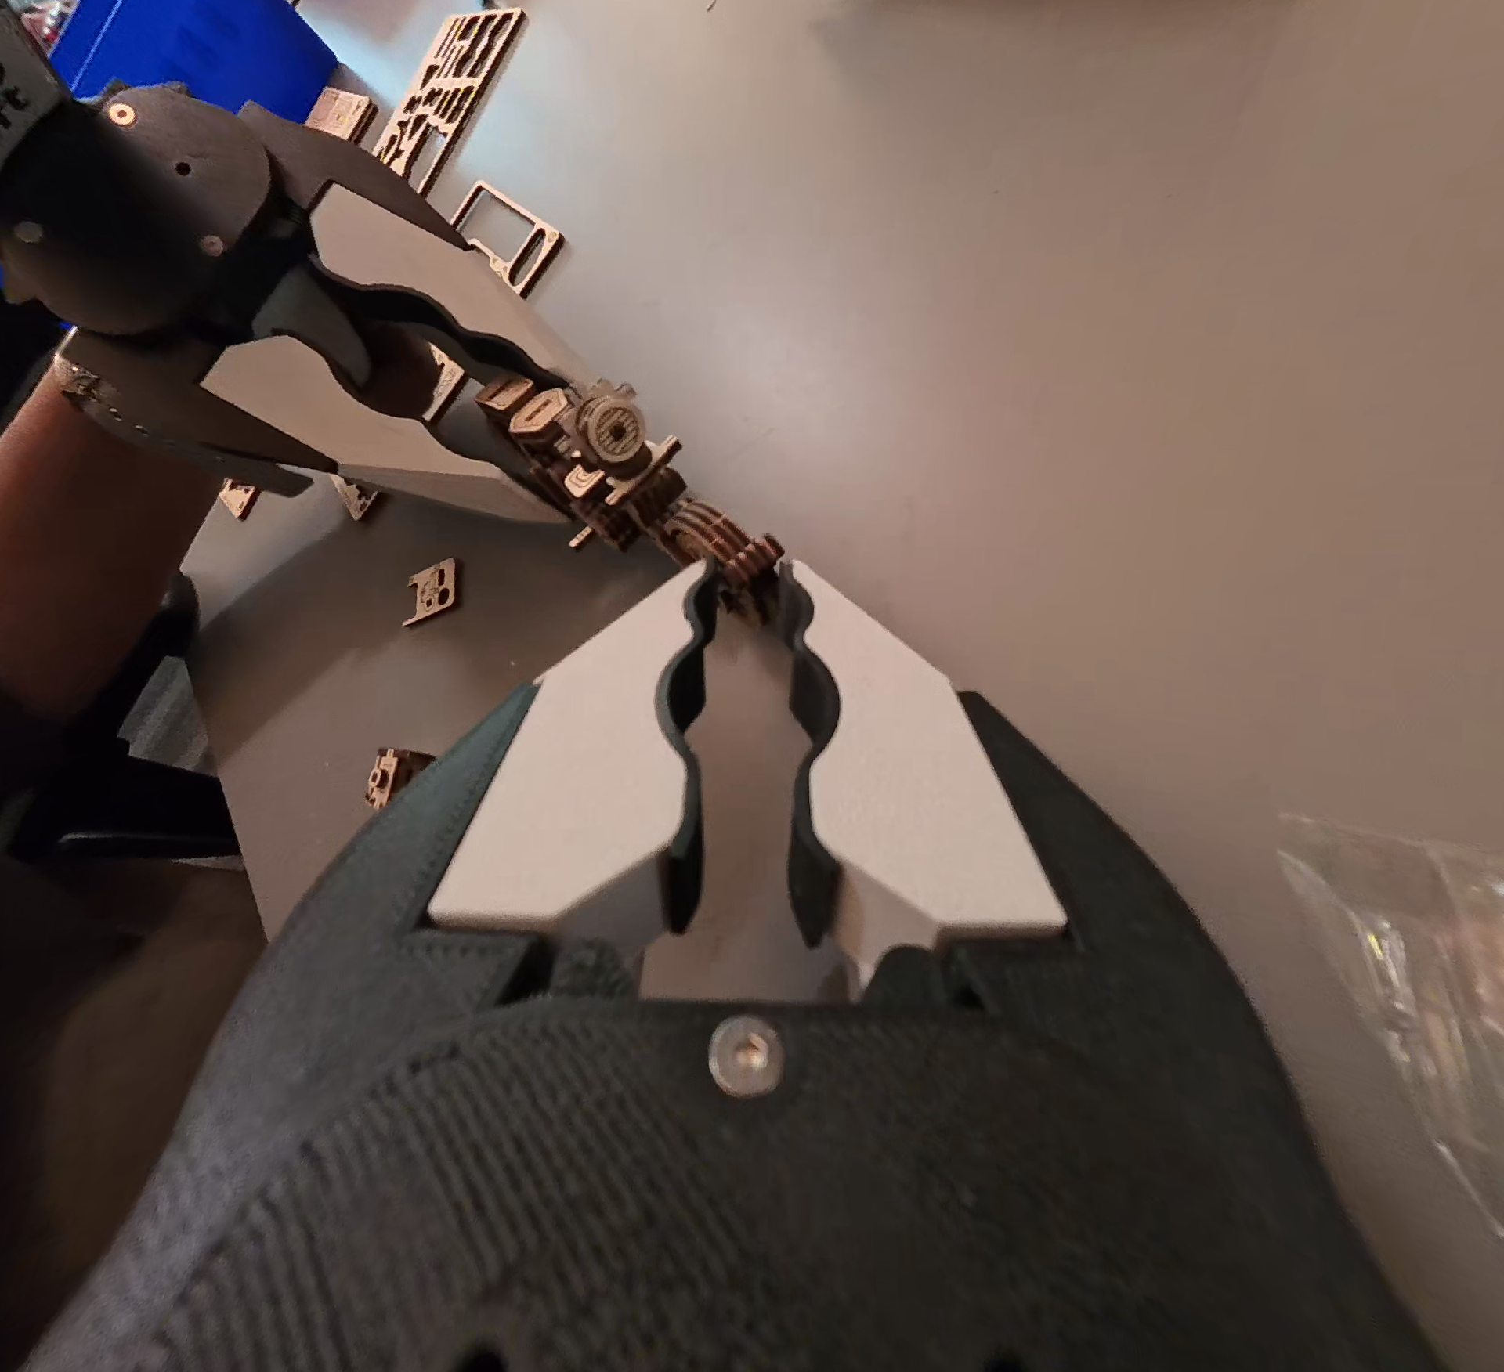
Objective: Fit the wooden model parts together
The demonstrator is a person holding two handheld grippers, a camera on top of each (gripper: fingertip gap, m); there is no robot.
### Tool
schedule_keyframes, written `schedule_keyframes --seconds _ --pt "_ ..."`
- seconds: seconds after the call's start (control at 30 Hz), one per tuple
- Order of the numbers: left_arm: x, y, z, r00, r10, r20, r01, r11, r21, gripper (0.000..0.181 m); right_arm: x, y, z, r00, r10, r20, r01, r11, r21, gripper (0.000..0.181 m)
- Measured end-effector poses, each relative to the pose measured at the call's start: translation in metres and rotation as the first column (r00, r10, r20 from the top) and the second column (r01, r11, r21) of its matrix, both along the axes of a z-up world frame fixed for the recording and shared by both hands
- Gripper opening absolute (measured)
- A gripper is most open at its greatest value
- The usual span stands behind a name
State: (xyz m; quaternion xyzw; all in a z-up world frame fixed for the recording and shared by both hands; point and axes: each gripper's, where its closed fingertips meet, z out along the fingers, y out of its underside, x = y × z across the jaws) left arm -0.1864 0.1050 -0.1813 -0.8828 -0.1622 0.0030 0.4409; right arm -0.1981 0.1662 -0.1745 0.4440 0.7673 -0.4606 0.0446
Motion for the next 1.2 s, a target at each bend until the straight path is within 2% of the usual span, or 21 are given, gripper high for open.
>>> schedule_keyframes --seconds 0.03,0.53,1.2 --pt "0.0003 0.0003 0.0005 1.0 -0.003 -0.004 0.003 1.0 0.003 0.028 0.0003 -0.0007 -0.0002 1.0 0.001 0.002 -0.001 1.0 -0.001 0.013" --pt "0.0035 -0.0005 -0.001 0.997 -0.031 -0.078 0.025 0.997 -0.073 0.028 0.0023 -0.0027 -0.0004 1.0 0.011 0.011 -0.011 1.0 -0.015 0.013" --pt "0.0072 -0.0042 -0.0043 0.994 -0.054 -0.093 0.042 0.99 -0.133 0.028 0.0064 -0.0075 -0.0013 0.993 0.084 -0.085 -0.078 0.995 0.069 0.014"
